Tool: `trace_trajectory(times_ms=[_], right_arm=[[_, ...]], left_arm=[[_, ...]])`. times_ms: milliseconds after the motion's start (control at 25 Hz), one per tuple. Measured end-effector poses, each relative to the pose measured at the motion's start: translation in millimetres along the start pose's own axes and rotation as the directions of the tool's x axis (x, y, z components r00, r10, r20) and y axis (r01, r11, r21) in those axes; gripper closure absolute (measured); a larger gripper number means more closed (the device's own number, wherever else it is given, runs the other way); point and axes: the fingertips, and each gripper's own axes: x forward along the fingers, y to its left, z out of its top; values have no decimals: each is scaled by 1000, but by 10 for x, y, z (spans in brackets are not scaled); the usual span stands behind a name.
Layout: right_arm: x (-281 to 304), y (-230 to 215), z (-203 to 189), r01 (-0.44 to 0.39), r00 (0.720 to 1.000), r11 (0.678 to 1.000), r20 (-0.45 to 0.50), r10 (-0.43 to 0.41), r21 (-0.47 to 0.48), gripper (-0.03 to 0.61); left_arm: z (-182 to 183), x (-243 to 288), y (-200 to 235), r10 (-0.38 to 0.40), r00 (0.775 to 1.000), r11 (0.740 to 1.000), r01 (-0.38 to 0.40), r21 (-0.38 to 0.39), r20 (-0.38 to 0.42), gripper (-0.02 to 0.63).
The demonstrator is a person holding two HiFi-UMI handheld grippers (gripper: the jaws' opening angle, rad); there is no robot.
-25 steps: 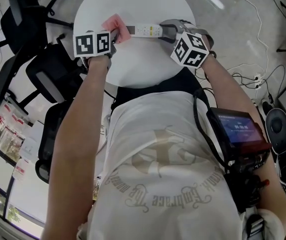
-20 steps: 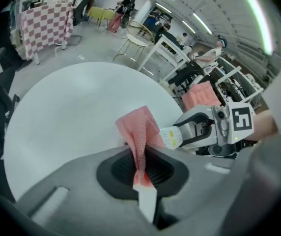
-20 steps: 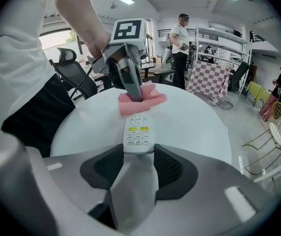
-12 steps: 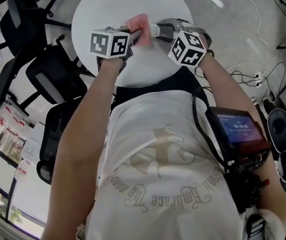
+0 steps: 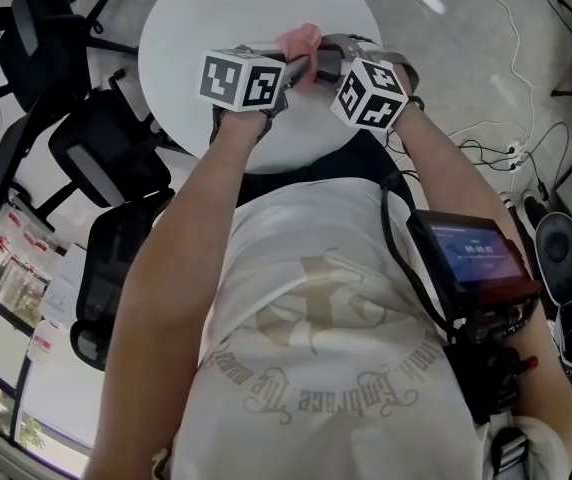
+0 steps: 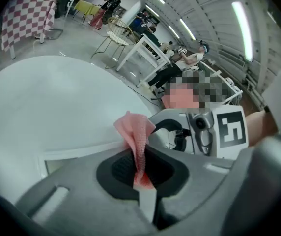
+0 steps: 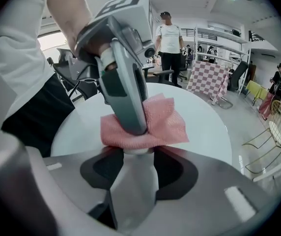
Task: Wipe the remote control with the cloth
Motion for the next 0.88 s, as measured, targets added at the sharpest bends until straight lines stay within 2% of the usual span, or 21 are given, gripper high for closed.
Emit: trace_trajectory(times_ms=[200,400,520,680,880], right_arm=[[8,35,1,-5,1000,1000,-3,5,-1,374],[-4,34,-52,-4,1000,1000,-18,4,-9,374],[7,26,-52,-1,1000,1000,-26,1,-12,374],[20,29,-107,1,998,1000,-59,-1,-7,373],[33,5,-154,2,994,1000,-107,0,14,368]], left_arm=[[-124,-304,455,142,990,989,-141,-40,10,597],[-353,-567,873,239,971,966,-235,-107,22,597],[-463,-711,1056,276,960,952,-266,-155,48,597],[-606,-850,1201,323,945,934,-309,-178,54,597],[-633,-947,1142,310,943,939,-284,-194,119,597]])
